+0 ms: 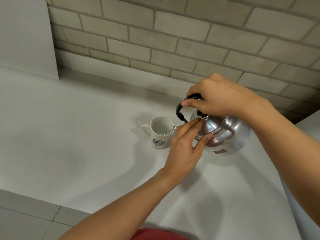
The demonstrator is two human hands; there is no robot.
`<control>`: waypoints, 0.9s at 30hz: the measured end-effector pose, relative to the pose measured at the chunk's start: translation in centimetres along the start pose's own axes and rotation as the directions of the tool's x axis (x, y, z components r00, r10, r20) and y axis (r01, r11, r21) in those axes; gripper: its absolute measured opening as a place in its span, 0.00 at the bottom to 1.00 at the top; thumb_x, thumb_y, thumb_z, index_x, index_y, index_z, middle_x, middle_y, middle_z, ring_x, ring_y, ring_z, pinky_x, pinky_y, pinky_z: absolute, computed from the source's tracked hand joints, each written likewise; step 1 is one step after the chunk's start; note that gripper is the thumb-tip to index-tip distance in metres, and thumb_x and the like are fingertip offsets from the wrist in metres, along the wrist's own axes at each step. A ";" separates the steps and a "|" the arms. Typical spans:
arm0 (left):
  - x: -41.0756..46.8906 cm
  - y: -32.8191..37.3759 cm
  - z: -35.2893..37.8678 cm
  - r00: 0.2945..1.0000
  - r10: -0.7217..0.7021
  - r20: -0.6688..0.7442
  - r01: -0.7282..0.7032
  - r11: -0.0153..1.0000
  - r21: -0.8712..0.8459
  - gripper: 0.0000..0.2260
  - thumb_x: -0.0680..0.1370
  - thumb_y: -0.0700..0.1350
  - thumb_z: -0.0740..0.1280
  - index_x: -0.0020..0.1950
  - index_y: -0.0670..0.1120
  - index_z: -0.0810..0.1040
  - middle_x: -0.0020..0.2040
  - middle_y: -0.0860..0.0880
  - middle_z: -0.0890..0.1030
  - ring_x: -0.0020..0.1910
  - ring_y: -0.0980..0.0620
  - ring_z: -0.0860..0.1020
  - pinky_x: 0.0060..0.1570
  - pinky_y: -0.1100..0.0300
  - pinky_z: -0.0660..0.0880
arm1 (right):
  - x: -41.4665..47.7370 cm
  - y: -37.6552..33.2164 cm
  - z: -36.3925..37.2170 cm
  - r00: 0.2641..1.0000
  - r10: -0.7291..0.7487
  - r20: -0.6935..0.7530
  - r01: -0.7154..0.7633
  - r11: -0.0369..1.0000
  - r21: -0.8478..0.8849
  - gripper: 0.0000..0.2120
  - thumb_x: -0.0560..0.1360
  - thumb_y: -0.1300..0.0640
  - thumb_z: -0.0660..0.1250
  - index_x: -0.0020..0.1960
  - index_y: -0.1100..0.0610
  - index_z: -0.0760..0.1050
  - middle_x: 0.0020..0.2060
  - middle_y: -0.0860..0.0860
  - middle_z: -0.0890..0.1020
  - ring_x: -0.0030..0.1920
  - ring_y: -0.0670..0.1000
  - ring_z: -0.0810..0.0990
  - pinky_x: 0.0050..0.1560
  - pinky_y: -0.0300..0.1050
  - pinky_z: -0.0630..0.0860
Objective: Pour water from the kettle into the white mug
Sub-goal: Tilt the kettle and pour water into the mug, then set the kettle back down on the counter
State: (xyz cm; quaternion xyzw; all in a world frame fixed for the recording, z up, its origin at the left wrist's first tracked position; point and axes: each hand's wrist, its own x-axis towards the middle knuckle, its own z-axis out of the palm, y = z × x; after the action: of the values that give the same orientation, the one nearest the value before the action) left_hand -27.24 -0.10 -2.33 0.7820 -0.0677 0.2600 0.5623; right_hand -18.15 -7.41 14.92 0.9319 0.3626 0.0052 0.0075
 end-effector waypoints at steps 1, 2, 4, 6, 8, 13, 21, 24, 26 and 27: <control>0.0 -0.1 -0.2 1.000 0.015 0.016 -0.015 1.000 0.027 0.19 0.80 0.47 0.74 0.69 0.43 0.80 0.67 0.49 0.81 0.67 0.53 0.76 0.69 0.68 0.68 | -0.5 0.5 0.4 1.000 0.007 -0.026 -0.007 1.000 0.021 0.20 0.81 0.38 0.66 0.56 0.52 0.87 0.37 0.52 0.87 0.41 0.53 0.83 0.46 0.55 0.81; 0.0 -0.3 -0.3 0.999 0.033 0.037 -0.034 0.998 0.048 0.19 0.80 0.47 0.74 0.69 0.43 0.81 0.67 0.48 0.81 0.67 0.52 0.77 0.69 0.67 0.68 | -1.0 0.9 0.9 0.998 0.012 -0.055 -0.010 0.999 0.035 0.20 0.81 0.38 0.65 0.57 0.51 0.87 0.38 0.52 0.88 0.42 0.53 0.83 0.47 0.55 0.81; 0.0 -0.6 -0.7 0.994 0.067 0.088 -0.074 0.994 0.080 0.19 0.79 0.47 0.74 0.68 0.43 0.81 0.67 0.48 0.80 0.66 0.51 0.77 0.69 0.64 0.70 | -2.1 1.9 2.1 0.990 0.008 -0.138 0.000 0.998 0.056 0.20 0.82 0.39 0.65 0.56 0.52 0.88 0.39 0.51 0.88 0.41 0.53 0.84 0.48 0.52 0.80; 0.1 -0.8 -1.1 0.989 0.085 0.122 -0.095 0.992 0.078 0.16 0.79 0.48 0.74 0.65 0.44 0.83 0.66 0.49 0.81 0.65 0.52 0.78 0.67 0.62 0.72 | -3.4 2.6 3.2 0.970 0.029 -0.241 -0.001 0.994 0.114 0.19 0.81 0.41 0.67 0.55 0.54 0.88 0.38 0.50 0.89 0.38 0.51 0.83 0.45 0.48 0.78; 0.4 -0.8 -1.5 0.991 0.080 0.110 -0.084 0.996 0.034 0.10 0.80 0.48 0.74 0.58 0.45 0.84 0.60 0.51 0.81 0.59 0.56 0.80 0.62 0.63 0.75 | -4.7 3.4 4.3 0.941 0.108 -0.320 -0.039 0.976 0.212 0.17 0.81 0.43 0.68 0.55 0.54 0.88 0.40 0.48 0.89 0.39 0.50 0.83 0.43 0.44 0.77; 2.7 -0.1 -2.3 0.999 -0.031 0.017 0.032 0.998 -0.048 0.09 0.82 0.49 0.70 0.57 0.49 0.72 0.56 0.50 0.75 0.53 0.56 0.77 0.43 0.70 0.76 | -7.5 4.6 6.5 0.838 0.285 -0.466 -0.086 0.912 0.402 0.14 0.80 0.44 0.71 0.55 0.53 0.88 0.42 0.44 0.89 0.42 0.46 0.85 0.46 0.43 0.81; 6.3 -0.2 -2.2 0.927 0.006 0.375 -0.071 0.984 0.161 0.23 0.87 0.56 0.58 0.82 0.62 0.59 0.67 0.58 0.72 0.63 0.72 0.70 0.61 0.76 0.65 | -9.0 6.1 9.5 0.724 0.448 -0.525 -0.049 0.792 0.609 0.12 0.79 0.43 0.71 0.54 0.48 0.88 0.40 0.37 0.87 0.46 0.41 0.86 0.44 0.31 0.77; 6.9 -0.2 -1.3 0.927 0.032 0.373 -0.100 0.981 0.164 0.20 0.87 0.52 0.59 0.80 0.62 0.64 0.59 0.59 0.75 0.58 0.69 0.74 0.58 0.77 0.66 | -8.7 6.7 10.4 0.722 0.461 -0.516 -0.053 0.780 0.623 0.11 0.78 0.43 0.72 0.54 0.47 0.88 0.48 0.37 0.88 0.46 0.42 0.87 0.45 0.35 0.79; 7.4 -0.2 -0.9 0.936 0.036 0.351 -0.093 0.985 0.147 0.18 0.87 0.48 0.61 0.77 0.58 0.71 0.58 0.57 0.78 0.57 0.62 0.77 0.59 0.71 0.71 | -8.5 7.0 10.9 0.729 0.471 -0.496 -0.061 0.767 0.639 0.12 0.78 0.43 0.71 0.54 0.47 0.88 0.52 0.36 0.86 0.48 0.39 0.86 0.46 0.29 0.77; 7.7 -0.3 -0.7 0.938 0.035 0.345 -0.090 0.985 0.144 0.17 0.87 0.47 0.62 0.76 0.56 0.73 0.59 0.56 0.79 0.57 0.61 0.78 0.60 0.68 0.73 | -8.4 7.2 11.0 0.734 0.473 -0.488 -0.061 0.761 0.645 0.12 0.78 0.43 0.71 0.54 0.47 0.88 0.52 0.37 0.87 0.48 0.38 0.85 0.47 0.27 0.76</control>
State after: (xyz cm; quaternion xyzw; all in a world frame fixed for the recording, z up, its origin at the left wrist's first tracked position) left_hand -20.79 2.05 1.27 0.8547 -0.1681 0.1429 0.4699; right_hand -19.25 -18.51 3.99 0.8739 0.1807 0.2024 -0.4034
